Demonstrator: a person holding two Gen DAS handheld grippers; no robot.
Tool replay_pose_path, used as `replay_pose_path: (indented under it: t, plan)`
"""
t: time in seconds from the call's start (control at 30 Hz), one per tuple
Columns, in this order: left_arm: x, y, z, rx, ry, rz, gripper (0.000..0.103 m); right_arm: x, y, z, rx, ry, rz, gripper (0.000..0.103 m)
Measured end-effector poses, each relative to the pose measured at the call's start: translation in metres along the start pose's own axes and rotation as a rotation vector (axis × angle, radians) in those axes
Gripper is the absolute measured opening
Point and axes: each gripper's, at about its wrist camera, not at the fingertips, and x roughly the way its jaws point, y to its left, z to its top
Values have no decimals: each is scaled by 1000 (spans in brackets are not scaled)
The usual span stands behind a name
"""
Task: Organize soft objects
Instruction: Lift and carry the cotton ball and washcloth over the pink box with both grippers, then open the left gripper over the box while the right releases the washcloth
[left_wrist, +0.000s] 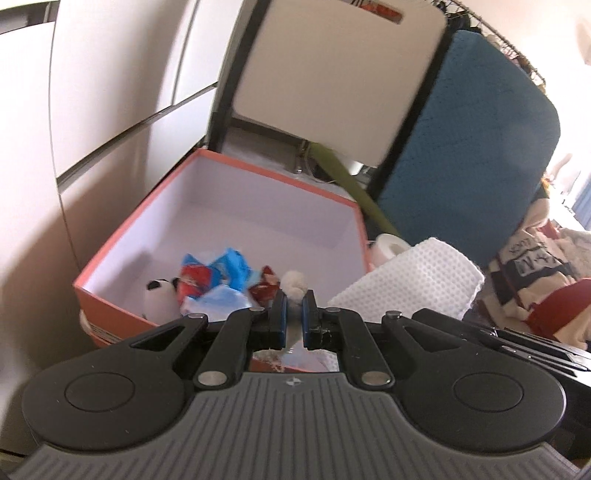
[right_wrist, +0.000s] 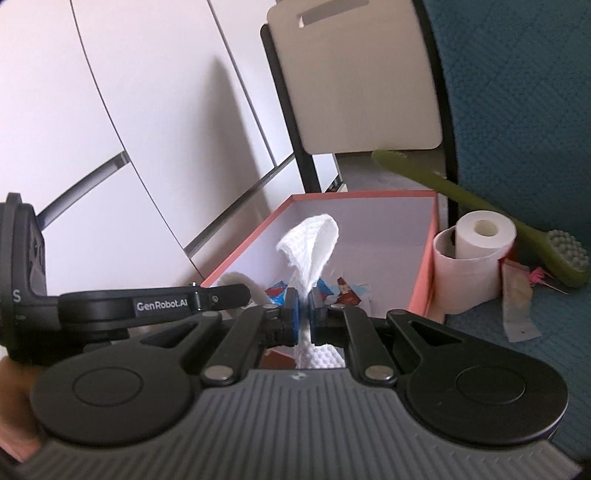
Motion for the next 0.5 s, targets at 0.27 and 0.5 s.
replay_pose_path:
  t: [0.27, 0.5]
  plan:
    - [37, 33, 19, -9, 85, 47, 9, 48, 5, 8, -13, 47, -14, 10]
    - [77, 53, 28, -3, 162, 58, 9, 99, 2, 7, -8, 133, -81, 10]
